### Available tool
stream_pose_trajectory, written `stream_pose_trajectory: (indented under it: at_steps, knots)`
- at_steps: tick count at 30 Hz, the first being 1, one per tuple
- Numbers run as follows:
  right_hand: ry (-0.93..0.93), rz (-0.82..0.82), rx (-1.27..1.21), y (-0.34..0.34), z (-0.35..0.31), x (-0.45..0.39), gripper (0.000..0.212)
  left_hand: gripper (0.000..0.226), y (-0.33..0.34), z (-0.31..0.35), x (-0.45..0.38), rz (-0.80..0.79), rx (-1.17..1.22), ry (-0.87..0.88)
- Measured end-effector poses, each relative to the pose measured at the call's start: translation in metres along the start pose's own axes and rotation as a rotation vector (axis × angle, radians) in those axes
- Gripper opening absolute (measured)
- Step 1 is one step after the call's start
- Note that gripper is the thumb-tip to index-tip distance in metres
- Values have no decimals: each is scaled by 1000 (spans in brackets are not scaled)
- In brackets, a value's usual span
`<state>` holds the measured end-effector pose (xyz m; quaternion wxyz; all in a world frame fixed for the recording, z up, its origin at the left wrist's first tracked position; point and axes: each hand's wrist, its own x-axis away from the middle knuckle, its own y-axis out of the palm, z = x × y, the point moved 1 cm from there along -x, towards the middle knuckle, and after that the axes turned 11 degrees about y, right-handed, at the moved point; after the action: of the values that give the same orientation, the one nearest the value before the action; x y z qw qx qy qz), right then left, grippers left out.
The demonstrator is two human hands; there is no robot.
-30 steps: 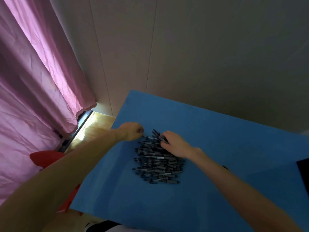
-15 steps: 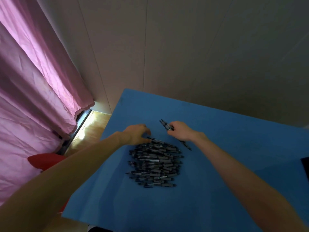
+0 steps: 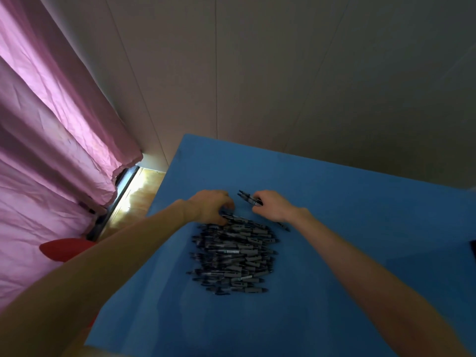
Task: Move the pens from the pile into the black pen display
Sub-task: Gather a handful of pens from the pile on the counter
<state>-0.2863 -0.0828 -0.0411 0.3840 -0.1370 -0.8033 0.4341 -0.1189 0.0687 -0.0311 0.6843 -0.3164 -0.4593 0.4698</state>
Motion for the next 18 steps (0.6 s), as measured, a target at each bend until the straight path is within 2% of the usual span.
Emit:
stream_pose_trajectory:
  at_steps: [10, 14, 18]
  knots:
    - [-27, 36, -80, 7, 6, -2, 13, 51, -3, 6, -16, -55, -34, 54]
    - [-27, 61, -96, 4, 6, 0, 17, 40, -1, 13, -23, 2, -72, 78]
    - [23, 144, -74, 0, 11, 2, 21, 42, 3, 16, -27, 49, -95, 147]
